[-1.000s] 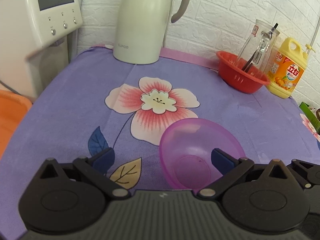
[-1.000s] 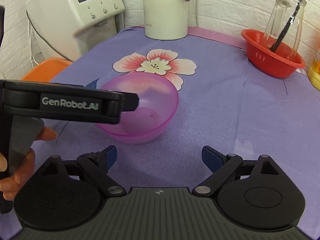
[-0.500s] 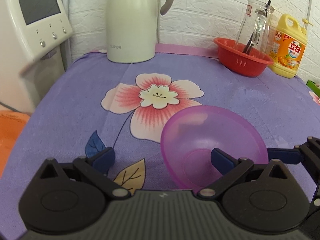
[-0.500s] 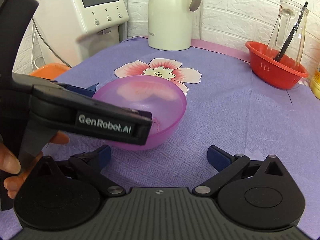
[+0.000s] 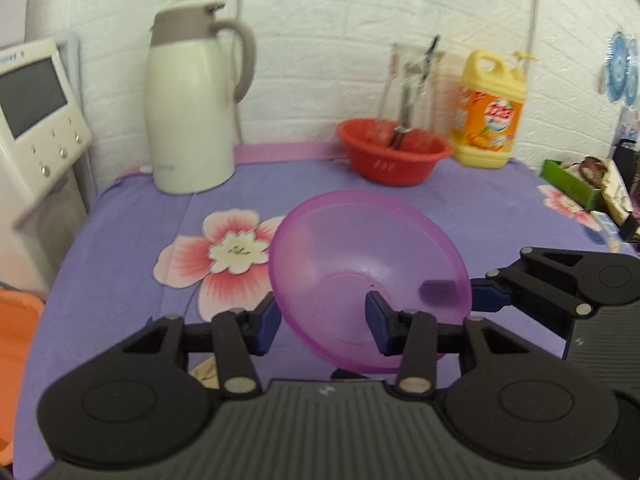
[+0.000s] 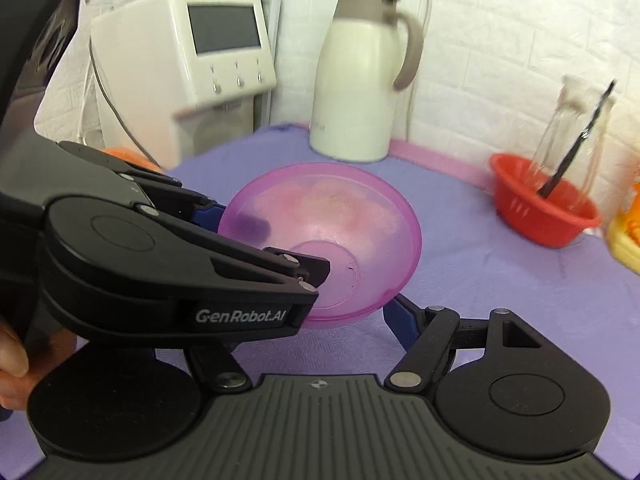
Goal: Organize plates and bowls
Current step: 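Lower the pink bowl into the white bowl with the left tool and release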
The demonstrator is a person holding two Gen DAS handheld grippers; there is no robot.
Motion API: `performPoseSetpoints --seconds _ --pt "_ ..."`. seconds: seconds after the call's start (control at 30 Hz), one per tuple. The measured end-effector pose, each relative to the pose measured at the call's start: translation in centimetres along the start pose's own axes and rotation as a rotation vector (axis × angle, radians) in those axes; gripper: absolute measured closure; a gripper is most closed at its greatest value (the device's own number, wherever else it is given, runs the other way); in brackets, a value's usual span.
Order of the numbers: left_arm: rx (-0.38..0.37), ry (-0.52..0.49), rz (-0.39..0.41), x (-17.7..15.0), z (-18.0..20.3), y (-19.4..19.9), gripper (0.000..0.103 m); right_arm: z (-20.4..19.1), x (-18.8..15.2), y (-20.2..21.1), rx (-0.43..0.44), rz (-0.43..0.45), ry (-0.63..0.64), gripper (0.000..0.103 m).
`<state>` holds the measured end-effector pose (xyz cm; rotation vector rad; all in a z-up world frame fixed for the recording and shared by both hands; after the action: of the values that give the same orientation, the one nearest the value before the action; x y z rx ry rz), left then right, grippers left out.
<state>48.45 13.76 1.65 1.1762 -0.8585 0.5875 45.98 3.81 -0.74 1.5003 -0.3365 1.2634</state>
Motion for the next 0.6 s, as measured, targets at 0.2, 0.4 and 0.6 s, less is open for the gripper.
performPoseSetpoints --seconds 0.2,0.4,0.6 --pt "-0.067 -0.016 -0.032 -0.9 7.7 4.4 0.056 2.2 -1.7 8.7 -0.017 -0.008 0.021 0.000" --pt "-0.202 -0.030 -0.082 -5.4 17.2 7.3 0.055 5.4 -7.2 17.5 -0.043 -0.110 -0.020 0.000" --pt "-0.308 -0.061 -0.155 -10.2 24.8 8.3 0.055 8.0 -14.0 23.7 -0.106 -0.200 -0.076 0.000"
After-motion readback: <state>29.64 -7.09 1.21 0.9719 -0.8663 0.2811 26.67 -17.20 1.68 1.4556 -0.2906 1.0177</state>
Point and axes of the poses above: each gripper's, at about its wrist camera, not at the fingertips, and y roughly against the way its jaws point, z to its right, x to its top, the point moved 3 cm from there along -y, roughly the way its jaws point, and after that the axes turned 8 degrees about -x, right-handed, at the moved point
